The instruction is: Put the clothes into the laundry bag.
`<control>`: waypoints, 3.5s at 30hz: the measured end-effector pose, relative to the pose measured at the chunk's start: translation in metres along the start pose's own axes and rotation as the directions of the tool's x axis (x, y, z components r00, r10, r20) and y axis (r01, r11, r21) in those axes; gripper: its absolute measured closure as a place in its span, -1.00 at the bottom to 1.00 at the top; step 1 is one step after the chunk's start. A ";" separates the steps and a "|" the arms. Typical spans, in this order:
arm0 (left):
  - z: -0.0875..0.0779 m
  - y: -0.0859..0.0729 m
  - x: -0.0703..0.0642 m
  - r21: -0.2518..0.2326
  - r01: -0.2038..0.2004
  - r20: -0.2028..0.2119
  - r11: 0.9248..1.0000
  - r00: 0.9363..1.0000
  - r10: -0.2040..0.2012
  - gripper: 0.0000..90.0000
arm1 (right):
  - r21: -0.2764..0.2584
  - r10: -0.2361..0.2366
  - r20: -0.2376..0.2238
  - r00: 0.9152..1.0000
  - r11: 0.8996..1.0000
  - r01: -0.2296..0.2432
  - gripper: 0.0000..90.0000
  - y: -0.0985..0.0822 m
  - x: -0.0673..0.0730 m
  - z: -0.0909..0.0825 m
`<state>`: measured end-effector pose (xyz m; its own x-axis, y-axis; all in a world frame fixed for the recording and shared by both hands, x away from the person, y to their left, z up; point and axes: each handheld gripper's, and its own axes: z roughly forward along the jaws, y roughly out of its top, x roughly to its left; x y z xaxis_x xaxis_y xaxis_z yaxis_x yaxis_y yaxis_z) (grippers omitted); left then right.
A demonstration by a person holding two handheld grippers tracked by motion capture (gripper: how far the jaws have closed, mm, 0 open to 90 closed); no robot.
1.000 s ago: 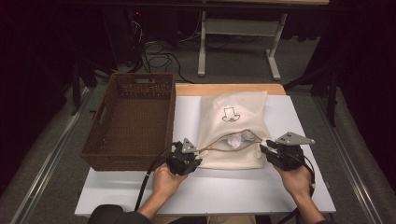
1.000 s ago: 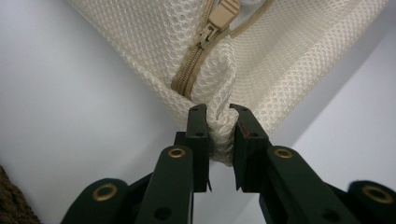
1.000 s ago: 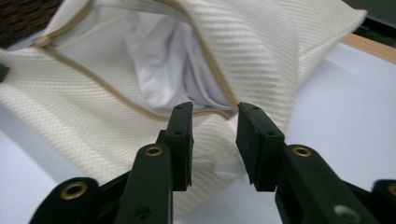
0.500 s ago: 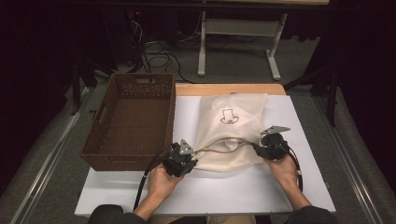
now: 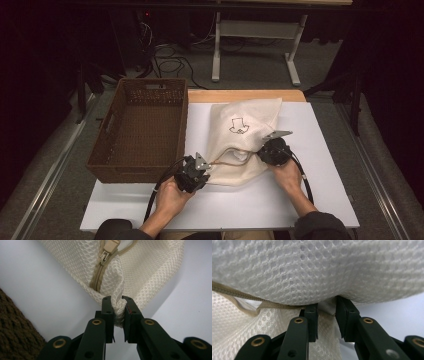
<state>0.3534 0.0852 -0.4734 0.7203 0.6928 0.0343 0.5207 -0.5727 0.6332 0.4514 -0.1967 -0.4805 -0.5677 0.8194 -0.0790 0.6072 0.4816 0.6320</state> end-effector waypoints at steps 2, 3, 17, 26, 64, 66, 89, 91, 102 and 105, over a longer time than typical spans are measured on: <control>-0.001 -0.003 0.001 -0.001 0.008 -0.008 1.000 1.000 -0.008 0.79 | -0.004 -0.010 -0.008 1.000 1.000 0.010 0.61 0.004 0.004 0.003; -0.002 -0.005 0.003 -0.007 0.020 -0.007 1.000 1.000 -0.020 0.79 | -0.003 -0.013 -0.014 1.000 1.000 0.013 0.61 0.006 0.007 0.004; 0.010 -0.008 0.001 -0.023 0.038 -0.004 0.999 0.999 -0.038 0.64 | 0.070 -0.005 -0.025 1.000 0.998 0.007 0.60 -0.021 -0.003 -0.020; 0.010 -0.008 0.002 -0.029 0.050 0.003 0.998 0.999 -0.050 0.58 | 0.036 -0.091 -0.044 0.995 0.995 0.093 1.00 -0.028 0.003 -0.040; 0.026 0.009 0.001 -0.011 0.078 -0.055 0.997 0.995 -0.078 0.03 | 0.071 -0.043 -0.051 0.998 0.996 0.047 0.89 -0.045 -0.008 -0.064; 0.029 0.007 0.001 0.003 0.078 -0.053 0.997 0.996 -0.078 0.04 | 0.114 -0.017 -0.049 0.999 0.993 0.023 0.89 -0.052 -0.013 -0.066; 0.034 0.004 0.003 0.044 0.059 -0.034 0.997 0.998 -0.057 0.73 | -0.108 -0.045 0.044 0.998 0.993 0.050 0.34 -0.037 0.001 -0.080; 0.031 0.004 0.002 0.049 0.050 -0.045 0.998 0.998 -0.047 0.73 | -0.135 -0.061 0.013 0.998 0.989 0.063 0.44 -0.031 0.008 -0.082; 0.033 0.003 0.001 0.062 0.030 -0.032 0.998 0.999 -0.028 0.84 | -0.165 -0.035 -0.050 0.998 0.986 0.026 0.66 -0.006 0.012 -0.080; 0.033 0.002 0.002 0.057 0.037 -0.027 0.998 0.999 -0.035 0.85 | -0.167 -0.055 -0.049 0.997 0.985 0.046 0.71 0.008 0.015 -0.081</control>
<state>0.3710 0.0707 -0.4978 0.6891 0.7239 0.0327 0.5719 -0.5710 0.5890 0.4025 -0.2063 -0.4140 -0.6268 0.7755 -0.0754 0.4791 0.4599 0.7476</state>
